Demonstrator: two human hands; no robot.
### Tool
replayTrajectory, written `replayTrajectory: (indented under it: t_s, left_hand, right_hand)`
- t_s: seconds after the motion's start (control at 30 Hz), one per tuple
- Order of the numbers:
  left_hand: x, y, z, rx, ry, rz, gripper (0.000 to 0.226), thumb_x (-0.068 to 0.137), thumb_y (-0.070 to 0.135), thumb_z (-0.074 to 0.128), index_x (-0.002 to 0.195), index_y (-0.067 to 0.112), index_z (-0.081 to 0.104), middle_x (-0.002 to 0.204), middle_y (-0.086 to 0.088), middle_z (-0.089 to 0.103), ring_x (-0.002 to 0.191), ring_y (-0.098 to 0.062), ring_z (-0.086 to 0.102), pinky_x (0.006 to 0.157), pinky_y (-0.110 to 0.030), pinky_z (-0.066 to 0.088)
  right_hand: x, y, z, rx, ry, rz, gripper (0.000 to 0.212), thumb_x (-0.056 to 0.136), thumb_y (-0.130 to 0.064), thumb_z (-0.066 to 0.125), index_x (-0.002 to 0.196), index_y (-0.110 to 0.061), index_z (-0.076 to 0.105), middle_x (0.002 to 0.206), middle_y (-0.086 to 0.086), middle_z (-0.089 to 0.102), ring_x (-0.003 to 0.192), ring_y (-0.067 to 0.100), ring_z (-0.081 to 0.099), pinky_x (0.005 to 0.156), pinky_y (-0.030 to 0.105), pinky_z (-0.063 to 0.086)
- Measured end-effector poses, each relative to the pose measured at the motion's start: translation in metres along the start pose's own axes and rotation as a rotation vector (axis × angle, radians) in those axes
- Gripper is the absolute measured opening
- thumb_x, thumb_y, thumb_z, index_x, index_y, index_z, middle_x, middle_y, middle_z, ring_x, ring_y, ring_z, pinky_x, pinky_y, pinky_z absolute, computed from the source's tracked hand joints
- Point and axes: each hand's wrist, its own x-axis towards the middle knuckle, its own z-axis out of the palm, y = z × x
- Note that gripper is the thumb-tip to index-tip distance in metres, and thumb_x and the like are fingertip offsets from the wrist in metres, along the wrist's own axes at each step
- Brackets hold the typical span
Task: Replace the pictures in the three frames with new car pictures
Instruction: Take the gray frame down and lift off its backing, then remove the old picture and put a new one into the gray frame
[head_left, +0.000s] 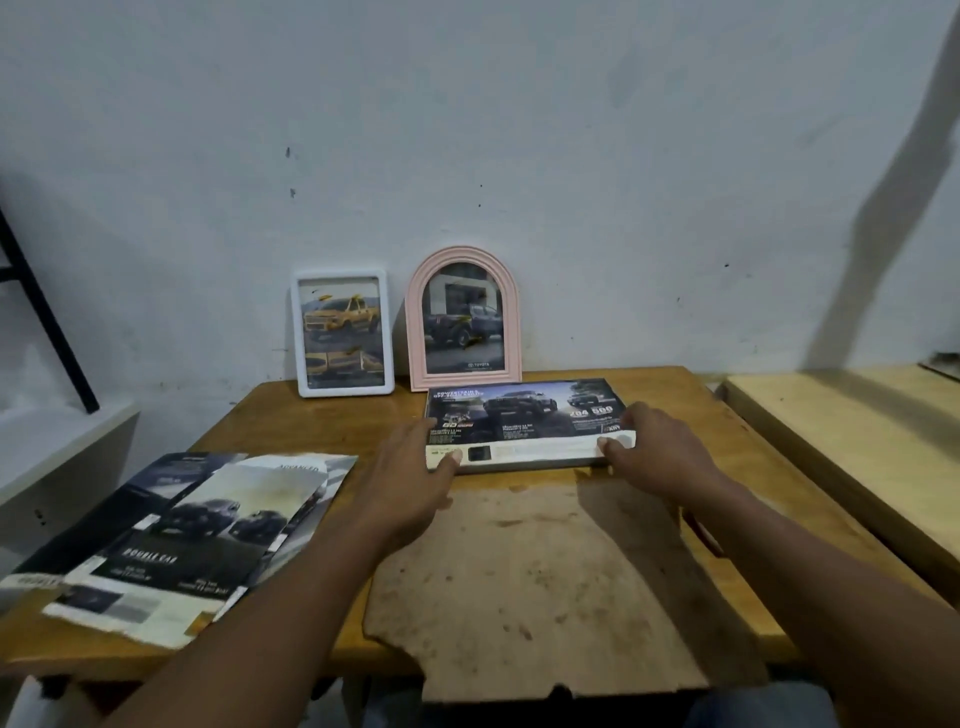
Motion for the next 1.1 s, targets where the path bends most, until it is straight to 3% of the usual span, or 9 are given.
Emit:
replayTrajectory:
  t_s: [0.13, 0.3, 0.47, 0.57, 0.73, 0.9, 1.1]
  left_hand:
    - [0.026, 0.005, 0.007, -0.046, -0.076, -0.009, 0.062, 0.102, 0.05, 0.051, 0.157, 0.028, 0.032, 0.164, 0.002, 0.032, 0.149, -0.02, 0.031, 0.118, -0.041, 0.033]
    - [0.035, -0.007, 0.013, -0.058, -0.102, 0.008, 0.051, 0.101, 0.047, 0.054, 0.148, 0.028, 0.046, 0.148, 0.001, 0.053, 0.131, -0.018, 0.049, 0.1, -0.032, 0.043]
    - [0.037, -0.026, -0.003, -0.017, 0.021, -0.08, 0.046, 0.098, 0.042, 0.06, 0.141, 0.025, 0.056, 0.13, -0.001, 0.065, 0.112, -0.017, 0.063, 0.088, -0.038, 0.057]
    - [0.036, -0.036, -0.009, 0.013, 0.056, -0.082, 0.044, 0.097, 0.041, 0.063, 0.137, 0.022, 0.06, 0.129, 0.0, 0.067, 0.111, -0.016, 0.064, 0.086, -0.039, 0.059]
    - [0.036, -0.046, -0.007, 0.078, 0.061, -0.084, 0.041, 0.095, 0.047, 0.063, 0.131, 0.027, 0.064, 0.127, 0.004, 0.066, 0.112, -0.014, 0.061, 0.086, -0.04, 0.058]
    - [0.04, -0.046, -0.002, 0.214, 0.076, 0.001, 0.032, 0.094, 0.048, 0.063, 0.116, 0.027, 0.071, 0.118, 0.004, 0.068, 0.107, -0.013, 0.057, 0.08, -0.036, 0.055]
    - [0.046, -0.049, 0.001, 0.327, 0.099, -0.02, 0.032, 0.094, 0.053, 0.058, 0.114, 0.03, 0.068, 0.118, 0.006, 0.066, 0.107, -0.015, 0.056, 0.079, -0.034, 0.054]
  right_hand:
    - [0.03, -0.002, 0.011, 0.002, -0.068, 0.03, 0.054, 0.085, -0.053, 0.058, 0.127, -0.02, 0.048, 0.124, 0.008, 0.061, 0.107, 0.03, 0.058, 0.086, 0.041, 0.051]
    - [0.038, -0.009, 0.035, -0.065, -0.036, 0.044, 0.059, 0.077, -0.062, 0.052, 0.123, -0.025, 0.046, 0.119, 0.004, 0.065, 0.104, 0.031, 0.059, 0.083, 0.043, 0.053]
    - [0.035, -0.03, 0.05, -0.116, -0.048, 0.065, 0.06, 0.079, -0.066, 0.051, 0.12, -0.023, 0.046, 0.119, 0.005, 0.064, 0.111, 0.034, 0.054, 0.088, 0.046, 0.039]
    - [0.032, -0.042, 0.057, -0.14, -0.04, 0.049, 0.058, 0.082, -0.066, 0.052, 0.122, -0.023, 0.046, 0.121, 0.005, 0.063, 0.114, 0.035, 0.05, 0.087, 0.044, 0.038]
    - [0.022, -0.058, 0.057, -0.11, 0.009, 0.079, 0.051, 0.088, -0.052, 0.058, 0.128, -0.024, 0.043, 0.135, 0.004, 0.055, 0.123, 0.035, 0.039, 0.094, 0.048, 0.033]
    - [0.022, -0.06, 0.053, -0.01, 0.076, 0.051, 0.032, 0.09, -0.024, 0.056, 0.119, -0.027, 0.043, 0.129, 0.001, 0.058, 0.118, 0.031, 0.043, 0.09, 0.048, 0.031]
    - [0.028, -0.066, 0.059, 0.274, 0.117, -0.144, 0.046, 0.086, -0.003, 0.06, 0.123, -0.028, 0.047, 0.129, -0.001, 0.053, 0.113, 0.022, 0.053, 0.092, 0.044, 0.045]
